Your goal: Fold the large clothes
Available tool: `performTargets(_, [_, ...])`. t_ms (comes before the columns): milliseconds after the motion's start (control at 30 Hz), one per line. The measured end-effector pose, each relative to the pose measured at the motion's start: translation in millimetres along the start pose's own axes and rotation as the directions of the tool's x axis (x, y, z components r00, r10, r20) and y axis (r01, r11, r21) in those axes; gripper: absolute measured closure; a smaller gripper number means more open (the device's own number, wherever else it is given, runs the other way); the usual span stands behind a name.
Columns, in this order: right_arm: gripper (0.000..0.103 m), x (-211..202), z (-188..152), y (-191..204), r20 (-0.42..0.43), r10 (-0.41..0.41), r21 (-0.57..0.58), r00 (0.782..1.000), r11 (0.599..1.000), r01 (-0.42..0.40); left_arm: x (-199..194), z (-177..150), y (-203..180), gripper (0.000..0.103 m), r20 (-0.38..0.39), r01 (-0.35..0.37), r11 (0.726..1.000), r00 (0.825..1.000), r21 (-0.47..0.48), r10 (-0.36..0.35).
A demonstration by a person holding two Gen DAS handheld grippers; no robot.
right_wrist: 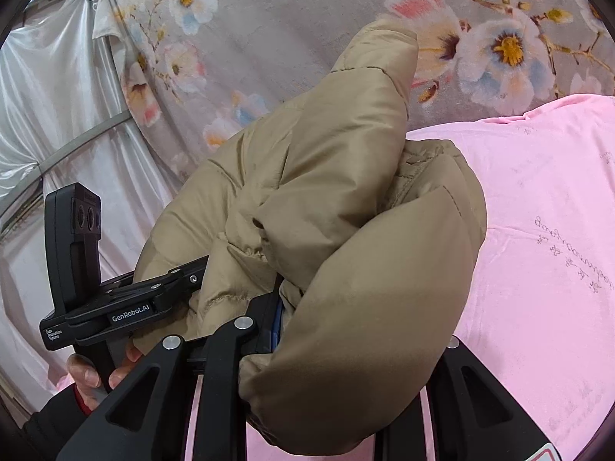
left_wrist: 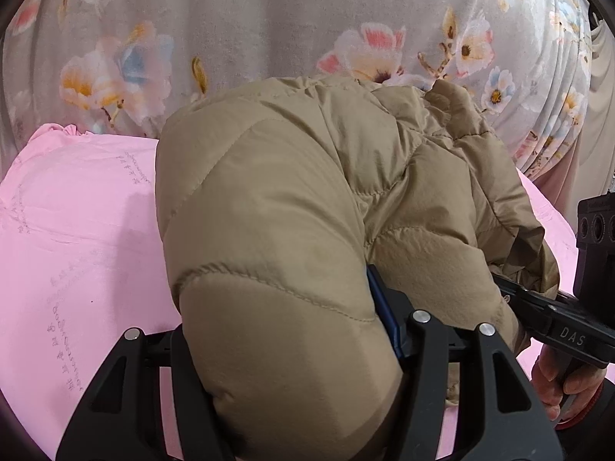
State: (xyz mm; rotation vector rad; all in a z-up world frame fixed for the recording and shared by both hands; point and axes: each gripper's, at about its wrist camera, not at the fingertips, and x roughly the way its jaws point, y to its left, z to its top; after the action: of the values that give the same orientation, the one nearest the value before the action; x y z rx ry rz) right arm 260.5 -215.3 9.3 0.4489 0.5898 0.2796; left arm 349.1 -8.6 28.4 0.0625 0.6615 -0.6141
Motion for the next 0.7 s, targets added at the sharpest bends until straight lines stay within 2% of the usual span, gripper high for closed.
performTargets(300, [0.078, 38, -9, -13, -0.080, -0.018, 0.031, 0.997, 0.999, 0.021, 32, -21, 31, 0.043, -0.031, 0.018, 0.997, 0.999, -0.080, -0.020])
performTargets(467, [0.065, 44, -12, -32, -0.123, -0.012, 0.123, 0.992, 0.992, 0.027, 35, -23, 40, 0.031, -0.045, 0.026, 0.991, 0.998, -0.129, -0.032])
performTargets(500, [0.063, 41, -14, -35, -0.136, -0.006, 0.148, 0.991, 0.989, 0.027, 34, -23, 41, 0.029, -0.051, 0.024, 0.990, 0.998, -0.137, -0.031])
performTargets(567, [0.054, 30, -17, -38, -0.154, -0.010, 0.164, 0.988, 0.986, 0.035, 29, -24, 42, 0.017, -0.064, -0.002, 0.988, 0.998, -0.156, -0.008])
performTargets(700, [0.046, -12, -20, -39, -0.172, -0.064, 0.128, 0.983, 0.988, 0.087, -2, -29, 40, 0.013, -0.061, -0.049, 0.988, 0.997, -0.146, 0.041])
